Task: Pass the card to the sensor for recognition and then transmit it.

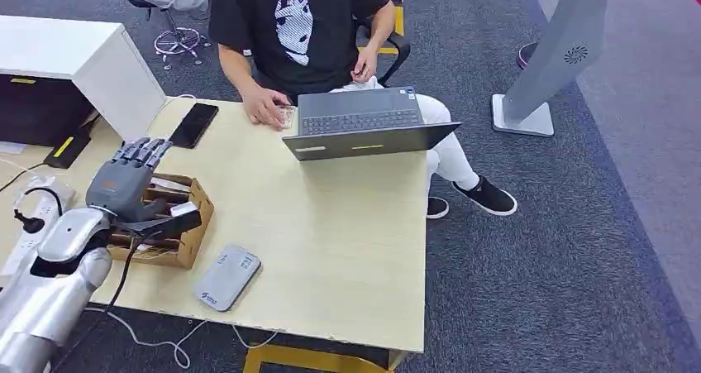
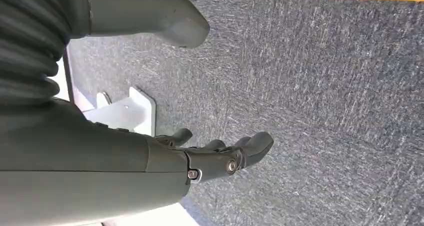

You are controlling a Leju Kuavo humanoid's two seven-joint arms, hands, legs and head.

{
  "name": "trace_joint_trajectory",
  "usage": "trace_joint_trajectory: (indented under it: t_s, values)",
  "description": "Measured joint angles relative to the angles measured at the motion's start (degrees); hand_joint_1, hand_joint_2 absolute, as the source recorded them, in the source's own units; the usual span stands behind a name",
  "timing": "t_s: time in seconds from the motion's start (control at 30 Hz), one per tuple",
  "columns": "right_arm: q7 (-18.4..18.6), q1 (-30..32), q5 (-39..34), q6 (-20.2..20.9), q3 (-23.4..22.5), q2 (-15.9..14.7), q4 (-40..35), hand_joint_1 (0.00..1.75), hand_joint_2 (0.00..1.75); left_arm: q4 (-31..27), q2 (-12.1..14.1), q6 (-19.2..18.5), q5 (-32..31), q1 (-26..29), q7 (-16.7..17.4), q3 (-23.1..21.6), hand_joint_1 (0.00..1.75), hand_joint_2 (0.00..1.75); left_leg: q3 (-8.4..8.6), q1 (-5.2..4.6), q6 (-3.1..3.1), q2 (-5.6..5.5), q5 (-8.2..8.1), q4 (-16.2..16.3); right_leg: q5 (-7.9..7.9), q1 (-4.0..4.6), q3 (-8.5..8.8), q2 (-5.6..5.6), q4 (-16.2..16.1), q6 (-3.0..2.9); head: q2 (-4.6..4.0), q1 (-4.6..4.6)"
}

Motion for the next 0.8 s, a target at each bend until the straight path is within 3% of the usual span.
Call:
trace_joint_trajectory:
  t_s: [0.8]
  values:
    - [-0.5,0.0,0.0,0.1,-0.2,0.1,0.0,0.0,1.75,0.0,-0.3,2.1,-0.4,0.1,-0.4,0.0,1.75,1.75,-0.01,0.0,0.0,-0.01,0.0,0.0,0.0,0.0,0.01,-0.01,0.0,0.0,0.0,0.0]
